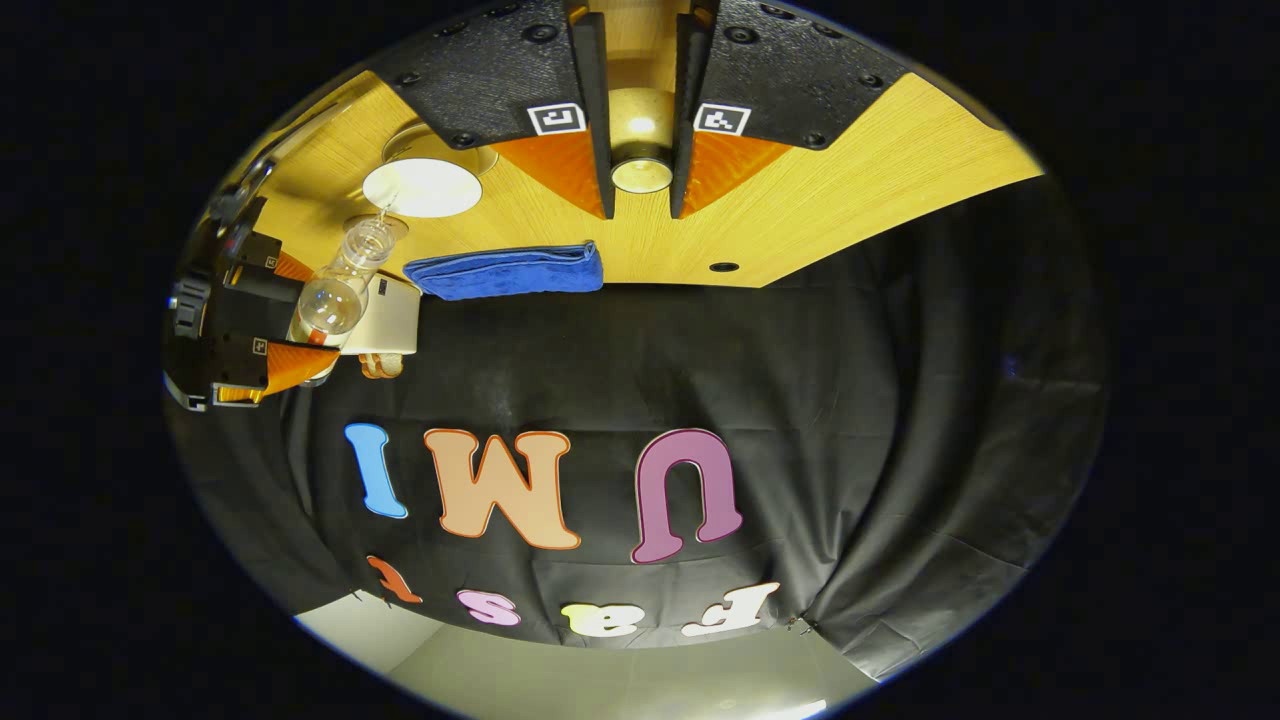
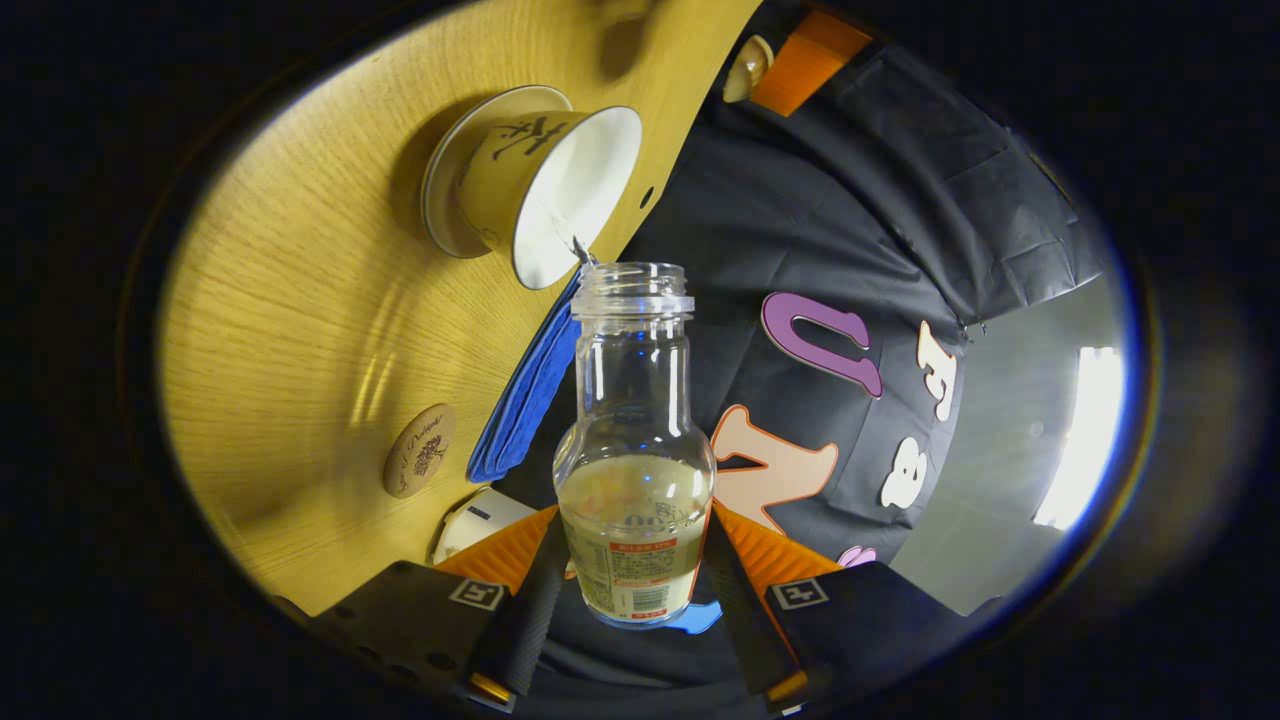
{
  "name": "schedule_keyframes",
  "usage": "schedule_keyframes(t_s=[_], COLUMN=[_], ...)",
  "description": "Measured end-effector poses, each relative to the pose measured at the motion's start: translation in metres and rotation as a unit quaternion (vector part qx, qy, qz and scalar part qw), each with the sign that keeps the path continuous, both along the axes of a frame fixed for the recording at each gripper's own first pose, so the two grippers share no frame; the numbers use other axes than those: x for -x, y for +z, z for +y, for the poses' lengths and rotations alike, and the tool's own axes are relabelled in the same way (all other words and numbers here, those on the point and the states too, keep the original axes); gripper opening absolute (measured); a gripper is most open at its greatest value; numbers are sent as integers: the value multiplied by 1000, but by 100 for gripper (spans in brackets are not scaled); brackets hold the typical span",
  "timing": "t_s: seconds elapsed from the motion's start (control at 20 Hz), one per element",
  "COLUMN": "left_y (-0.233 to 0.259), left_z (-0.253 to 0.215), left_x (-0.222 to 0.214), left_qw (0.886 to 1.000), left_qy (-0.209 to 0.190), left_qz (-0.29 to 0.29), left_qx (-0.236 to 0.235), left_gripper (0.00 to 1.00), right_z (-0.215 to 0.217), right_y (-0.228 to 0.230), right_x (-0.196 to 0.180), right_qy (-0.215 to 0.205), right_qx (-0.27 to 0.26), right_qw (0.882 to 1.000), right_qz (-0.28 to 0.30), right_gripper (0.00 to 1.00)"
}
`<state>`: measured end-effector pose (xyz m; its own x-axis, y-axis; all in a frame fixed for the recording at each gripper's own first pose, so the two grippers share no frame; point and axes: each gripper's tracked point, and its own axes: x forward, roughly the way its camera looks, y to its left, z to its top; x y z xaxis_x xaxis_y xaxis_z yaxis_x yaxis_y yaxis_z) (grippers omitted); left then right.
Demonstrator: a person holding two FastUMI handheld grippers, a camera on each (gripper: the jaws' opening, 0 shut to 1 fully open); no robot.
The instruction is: Open the teacup lid with one hand, grasp the water bottle and pour water into the teacup with the other hand; after pouring, place the water bottle on the coaster and then close the teacup lid.
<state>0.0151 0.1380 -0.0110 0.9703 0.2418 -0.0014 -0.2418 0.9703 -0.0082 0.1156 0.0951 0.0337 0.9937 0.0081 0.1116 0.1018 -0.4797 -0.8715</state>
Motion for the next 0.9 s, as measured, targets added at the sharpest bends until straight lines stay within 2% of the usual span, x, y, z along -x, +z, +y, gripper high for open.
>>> schedule_keyframes(t_s=[0.65, 0.75, 0.9], left_y=[-1, -1, -1], left_z=[1, 0, -1], left_x=[0, -2, -2], left_qw=[1000, 1000, 1000], left_qy=[0, 0, 0], left_qz=[0, 0, -1], left_qx=[0, 0, -1], left_gripper=[25, 25, 25], right_z=[7, 3, -7], right_y=[-13, -14, -18], right_x=[12, 9, 7], right_qy=[16, 10, -10], right_qx=[32, 14, -40], right_qw=[999, 1000, 999], right_qz=[1, 9, 27], right_gripper=[80, 80, 80])
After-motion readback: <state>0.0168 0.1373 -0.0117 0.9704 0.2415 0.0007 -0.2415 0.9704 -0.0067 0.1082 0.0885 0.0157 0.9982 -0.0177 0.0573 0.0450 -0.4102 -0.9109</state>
